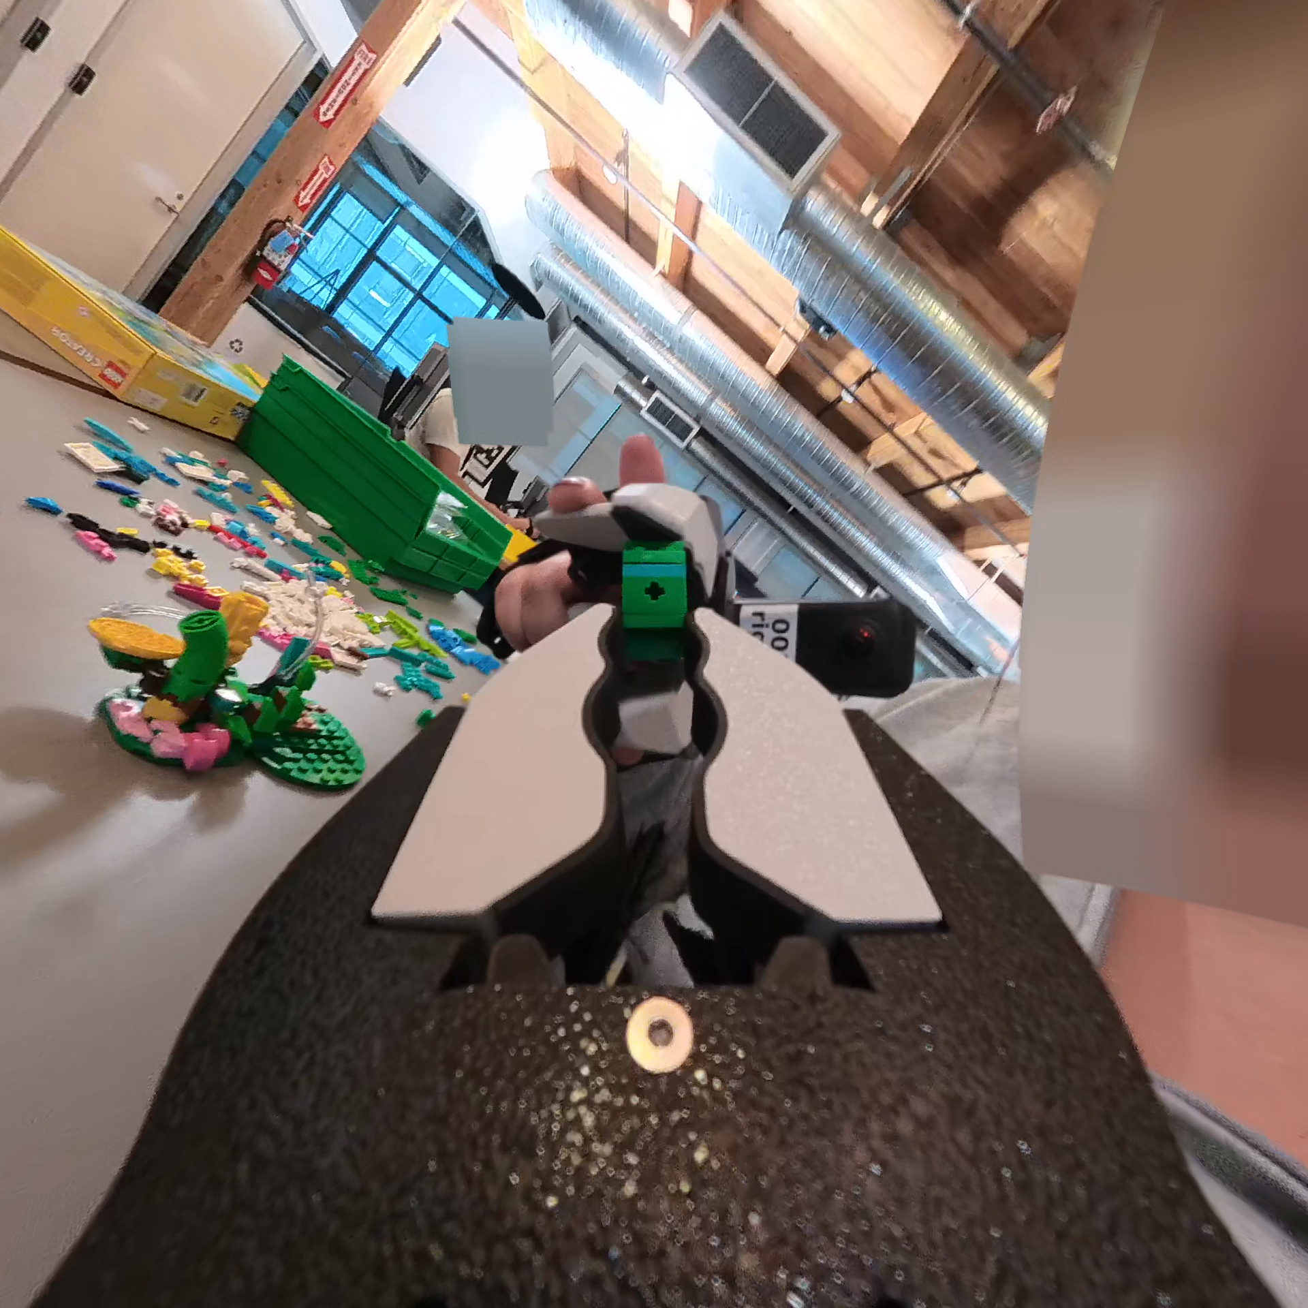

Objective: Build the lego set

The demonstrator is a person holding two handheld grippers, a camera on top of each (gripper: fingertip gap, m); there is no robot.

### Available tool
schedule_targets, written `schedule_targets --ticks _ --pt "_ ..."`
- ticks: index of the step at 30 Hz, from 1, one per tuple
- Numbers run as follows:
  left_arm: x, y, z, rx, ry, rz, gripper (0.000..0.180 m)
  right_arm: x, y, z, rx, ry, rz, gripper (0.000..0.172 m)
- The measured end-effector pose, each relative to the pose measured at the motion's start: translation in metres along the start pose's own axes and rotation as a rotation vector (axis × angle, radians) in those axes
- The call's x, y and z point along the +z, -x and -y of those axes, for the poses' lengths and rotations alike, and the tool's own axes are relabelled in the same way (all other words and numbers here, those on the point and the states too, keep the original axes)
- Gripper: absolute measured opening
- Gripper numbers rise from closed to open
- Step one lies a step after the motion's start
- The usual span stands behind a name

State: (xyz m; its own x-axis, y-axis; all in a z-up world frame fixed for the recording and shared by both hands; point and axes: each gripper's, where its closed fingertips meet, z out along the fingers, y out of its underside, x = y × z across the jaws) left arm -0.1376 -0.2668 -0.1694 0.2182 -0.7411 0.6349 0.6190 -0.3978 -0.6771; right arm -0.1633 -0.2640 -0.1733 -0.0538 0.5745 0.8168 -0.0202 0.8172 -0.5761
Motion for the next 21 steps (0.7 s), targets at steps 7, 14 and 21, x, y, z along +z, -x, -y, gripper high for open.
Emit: schedule_targets --ticks 7,14,21 --pt "-0.034 0.052 -0.024 0.536 0.419 0.353 0.016 -0.014 0.032 -0.037 0.203 0.028 0.111 0.058" --pt "-0.076 0.106 -0.043 0.905 0.814 0.634 0.016 -0.012 0.067 -0.067 0.419 0.051 0.153 0.051" --pt "-0.071 0.112 -0.041 1.154 0.849 0.699 0.016 0.011 0.076 -0.070 0.638 0.167 0.244 0.043"
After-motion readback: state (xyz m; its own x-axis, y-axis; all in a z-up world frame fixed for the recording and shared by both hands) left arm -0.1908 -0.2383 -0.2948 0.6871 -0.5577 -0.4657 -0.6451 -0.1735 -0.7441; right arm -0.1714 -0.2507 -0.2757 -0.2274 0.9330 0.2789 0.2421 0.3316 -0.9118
